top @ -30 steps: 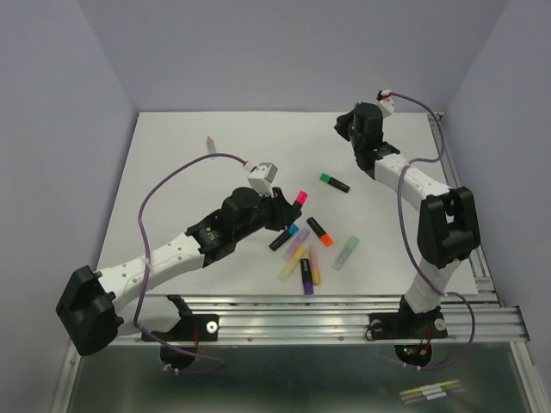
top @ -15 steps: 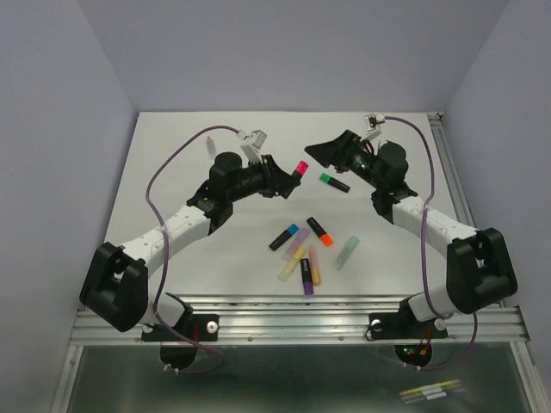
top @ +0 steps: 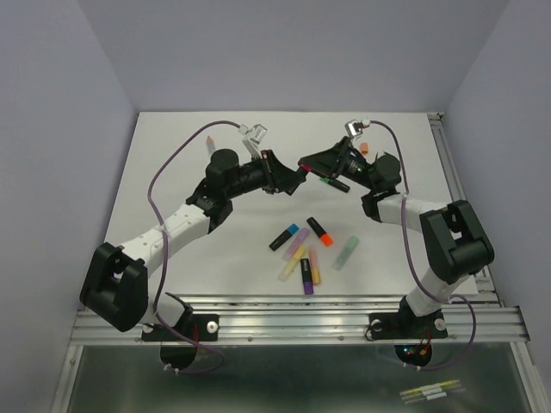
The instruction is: Open the pen caps
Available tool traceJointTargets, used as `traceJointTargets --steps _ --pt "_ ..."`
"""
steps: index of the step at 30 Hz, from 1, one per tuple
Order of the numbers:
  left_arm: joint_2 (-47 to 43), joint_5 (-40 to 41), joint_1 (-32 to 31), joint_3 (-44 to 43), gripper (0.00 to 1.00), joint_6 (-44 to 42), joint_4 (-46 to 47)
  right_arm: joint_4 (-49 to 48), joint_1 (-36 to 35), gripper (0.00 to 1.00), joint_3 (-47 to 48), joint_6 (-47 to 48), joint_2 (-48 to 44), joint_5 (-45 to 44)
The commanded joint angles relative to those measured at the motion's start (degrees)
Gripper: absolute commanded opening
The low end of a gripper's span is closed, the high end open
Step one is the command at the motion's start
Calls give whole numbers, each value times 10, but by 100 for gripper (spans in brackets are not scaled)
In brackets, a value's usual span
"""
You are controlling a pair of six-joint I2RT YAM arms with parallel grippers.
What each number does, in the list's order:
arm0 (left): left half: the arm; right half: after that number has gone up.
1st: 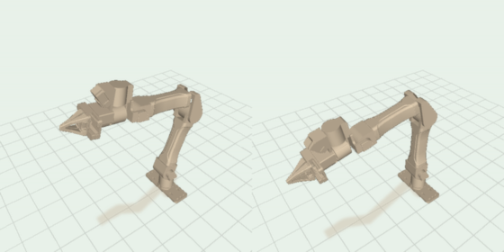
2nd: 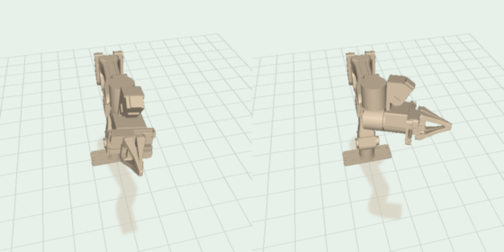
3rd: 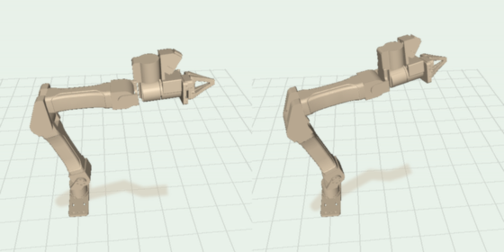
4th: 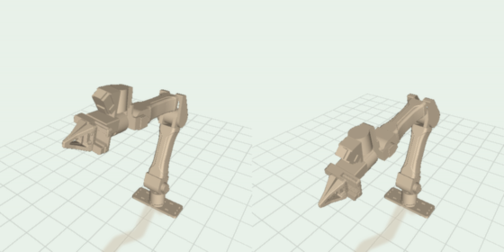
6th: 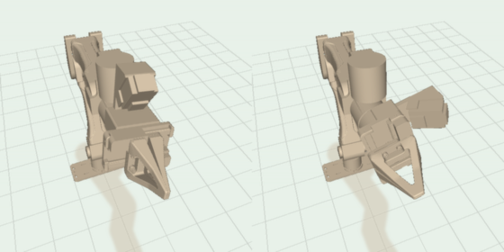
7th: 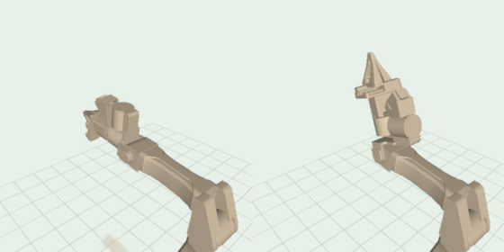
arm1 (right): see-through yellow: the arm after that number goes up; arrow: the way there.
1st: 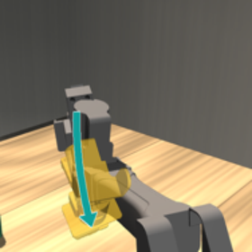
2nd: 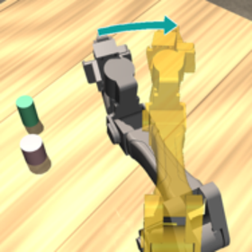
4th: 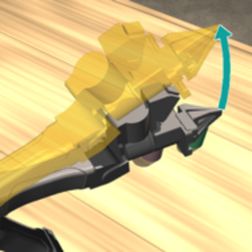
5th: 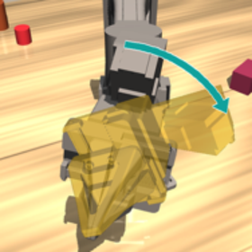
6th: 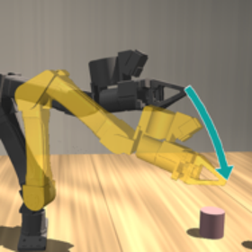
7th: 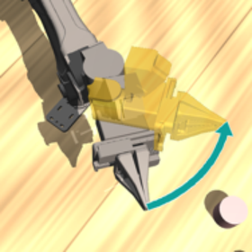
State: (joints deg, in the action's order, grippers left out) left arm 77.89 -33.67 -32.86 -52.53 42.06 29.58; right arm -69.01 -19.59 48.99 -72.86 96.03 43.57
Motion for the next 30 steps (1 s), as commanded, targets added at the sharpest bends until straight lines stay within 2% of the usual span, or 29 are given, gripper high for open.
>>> traceJointTargets --steps 1,3,7,16,24,30 --pt "-5 -7 7 -27 0 14 42 -115 -11 94 -11 14 -42 -1" --pt "-5 0 6 -25 0 20 41 -43 -14 92 -9 59 -58 -11" --pt "1 16 8 -28 0 30 43 31 -25 80 -9 92 -92 -58" --pt "8 12 7 -30 0 50 79 41 -43 75 4 95 -89 -60" --pt "7 18 7 -21 0 50 81 62 -53 65 -2 107 -107 -99" --pt "-1 18 7 -12 0 47 81 66 -54 64 -3 113 -112 -126"
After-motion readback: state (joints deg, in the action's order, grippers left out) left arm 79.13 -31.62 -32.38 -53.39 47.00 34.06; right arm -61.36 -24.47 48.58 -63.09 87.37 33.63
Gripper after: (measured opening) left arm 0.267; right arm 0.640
